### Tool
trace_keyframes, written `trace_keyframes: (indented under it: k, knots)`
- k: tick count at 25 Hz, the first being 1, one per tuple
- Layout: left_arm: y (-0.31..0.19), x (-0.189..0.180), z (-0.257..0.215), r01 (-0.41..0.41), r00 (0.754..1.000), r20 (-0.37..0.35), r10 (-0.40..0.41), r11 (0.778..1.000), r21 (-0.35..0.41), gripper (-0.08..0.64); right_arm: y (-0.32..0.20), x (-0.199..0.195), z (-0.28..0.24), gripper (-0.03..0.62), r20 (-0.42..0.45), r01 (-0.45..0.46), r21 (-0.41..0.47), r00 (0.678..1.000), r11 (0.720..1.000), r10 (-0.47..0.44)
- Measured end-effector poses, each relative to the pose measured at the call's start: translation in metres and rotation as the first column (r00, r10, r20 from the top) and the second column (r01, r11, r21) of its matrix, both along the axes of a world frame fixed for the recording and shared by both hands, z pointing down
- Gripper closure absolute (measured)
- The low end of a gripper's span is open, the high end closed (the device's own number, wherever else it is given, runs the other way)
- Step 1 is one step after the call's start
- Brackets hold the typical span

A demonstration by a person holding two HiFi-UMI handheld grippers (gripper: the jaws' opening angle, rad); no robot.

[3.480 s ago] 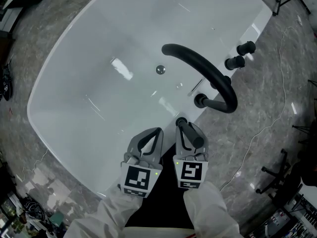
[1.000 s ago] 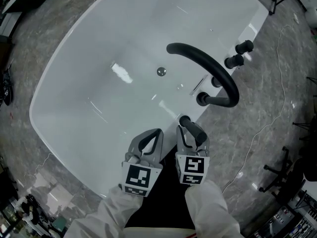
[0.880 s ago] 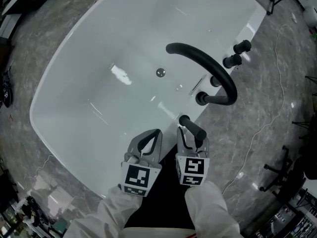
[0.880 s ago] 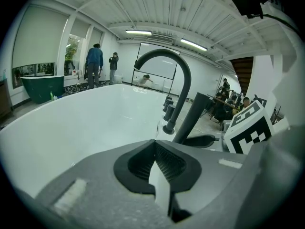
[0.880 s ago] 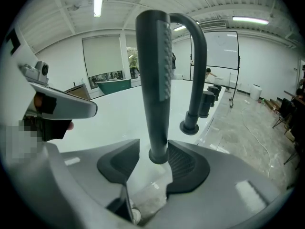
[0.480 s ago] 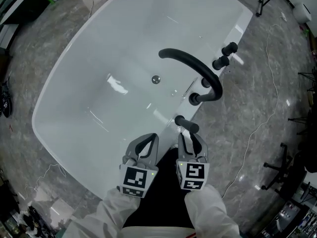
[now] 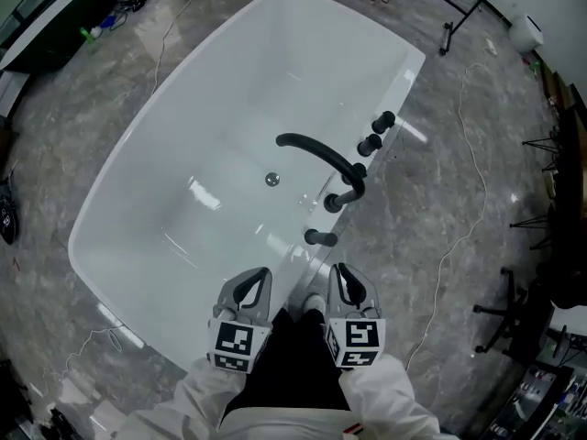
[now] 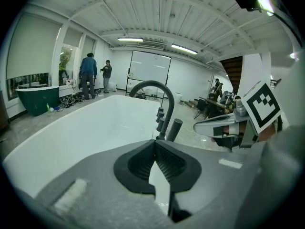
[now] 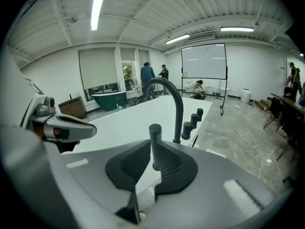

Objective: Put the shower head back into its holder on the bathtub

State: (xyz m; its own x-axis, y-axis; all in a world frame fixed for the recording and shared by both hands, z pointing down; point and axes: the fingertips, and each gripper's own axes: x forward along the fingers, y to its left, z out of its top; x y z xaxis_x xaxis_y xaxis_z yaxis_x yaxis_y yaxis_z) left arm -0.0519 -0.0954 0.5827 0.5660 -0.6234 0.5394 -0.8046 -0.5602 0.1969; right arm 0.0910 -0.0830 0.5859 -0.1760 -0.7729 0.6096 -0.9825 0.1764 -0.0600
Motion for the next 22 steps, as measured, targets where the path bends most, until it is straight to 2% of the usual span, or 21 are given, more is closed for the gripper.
trace_keyframes:
  k: [12,22]
  knots:
    - [0.029,-0.002,-0.059,0.009,1.0,-0.013,-0.009,0.999,0.049,0.561,0.049,0.004,-0.07,0.581,0.057,0.0,0.013,0.998,1.0,-0.001]
    - [0.093,0.011,-0.111,0.052,0.999,-0.023,-0.049,0.991,0.126,0.561,0.109,0.011,-0.123,0.586,0.08,0.054,0.1,0.995,0.994,-0.063]
